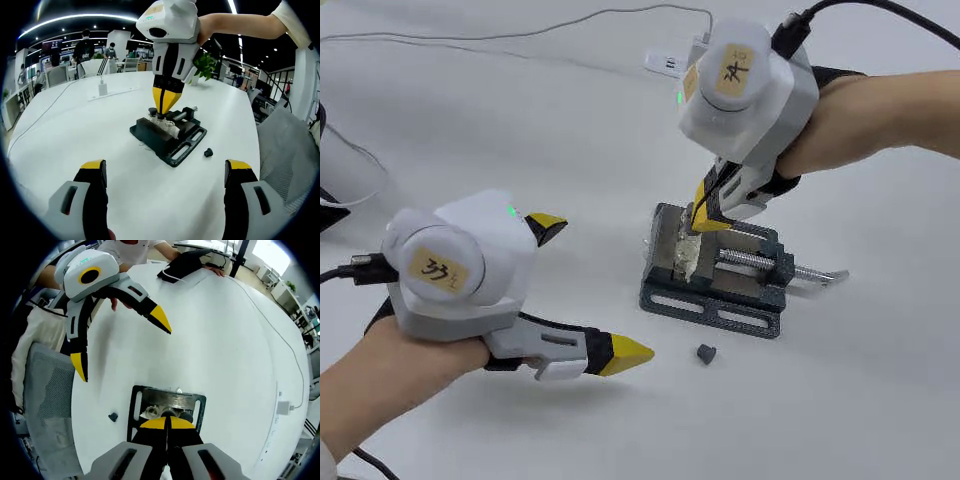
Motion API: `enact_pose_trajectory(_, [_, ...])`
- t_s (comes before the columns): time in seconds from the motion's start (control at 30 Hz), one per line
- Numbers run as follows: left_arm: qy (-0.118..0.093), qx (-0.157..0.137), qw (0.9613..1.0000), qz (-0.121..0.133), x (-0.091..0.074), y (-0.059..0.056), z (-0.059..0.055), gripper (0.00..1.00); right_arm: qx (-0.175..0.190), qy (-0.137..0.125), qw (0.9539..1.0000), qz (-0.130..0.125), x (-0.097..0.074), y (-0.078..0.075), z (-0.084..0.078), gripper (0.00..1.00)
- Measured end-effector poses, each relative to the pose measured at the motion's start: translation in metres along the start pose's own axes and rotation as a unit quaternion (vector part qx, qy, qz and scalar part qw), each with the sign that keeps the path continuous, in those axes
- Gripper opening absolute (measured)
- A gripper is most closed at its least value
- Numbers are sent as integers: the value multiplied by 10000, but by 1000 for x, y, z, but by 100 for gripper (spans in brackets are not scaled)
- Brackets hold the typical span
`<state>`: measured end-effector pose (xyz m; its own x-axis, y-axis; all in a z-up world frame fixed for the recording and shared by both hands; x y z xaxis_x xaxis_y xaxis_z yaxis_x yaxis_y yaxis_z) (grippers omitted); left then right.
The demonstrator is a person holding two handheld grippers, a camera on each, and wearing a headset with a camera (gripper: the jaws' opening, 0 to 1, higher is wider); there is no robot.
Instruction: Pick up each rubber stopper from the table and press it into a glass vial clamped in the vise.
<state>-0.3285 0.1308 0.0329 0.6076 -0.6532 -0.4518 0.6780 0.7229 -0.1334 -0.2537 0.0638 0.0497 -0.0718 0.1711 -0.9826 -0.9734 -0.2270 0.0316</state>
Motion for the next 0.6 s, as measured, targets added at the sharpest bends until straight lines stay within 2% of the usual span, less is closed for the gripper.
enact_pose_trajectory(0.07, [-12,-14,10000,5,1,1,0,98,155,115,9998,-49,0,0,0,0])
enact_pose_trajectory(0.17, [-3,-9,10000,2,1,1,-1,98,-79,241,9996,-78,1,-1,1,0])
enact_pose_trajectory(0.37, [-24,-29,10000,27,-1,2,-1,98,15,273,9996,-64,2,-1,1,0])
enact_pose_trajectory(0.47, [-34,-23,10000,24,0,2,0,98,-56,293,9995,-79,2,-1,1,0])
enact_pose_trajectory(0.6, [-71,-1,10000,4,0,0,4,98,104,232,9996,-102,1,0,0,0])
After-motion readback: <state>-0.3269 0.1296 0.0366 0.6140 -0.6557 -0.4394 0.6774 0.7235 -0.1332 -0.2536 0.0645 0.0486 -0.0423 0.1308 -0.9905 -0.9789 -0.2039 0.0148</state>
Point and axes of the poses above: the centre of the closed fingertips' face, and the gripper's own axes: x roughly forward along the fingers, y roughly to its left, z roughly out of its top, the point moved 2 cm from there along -x, roughly backward along the fingers, and after that the axes turned 1 degree about x, right-handed, at the moved point
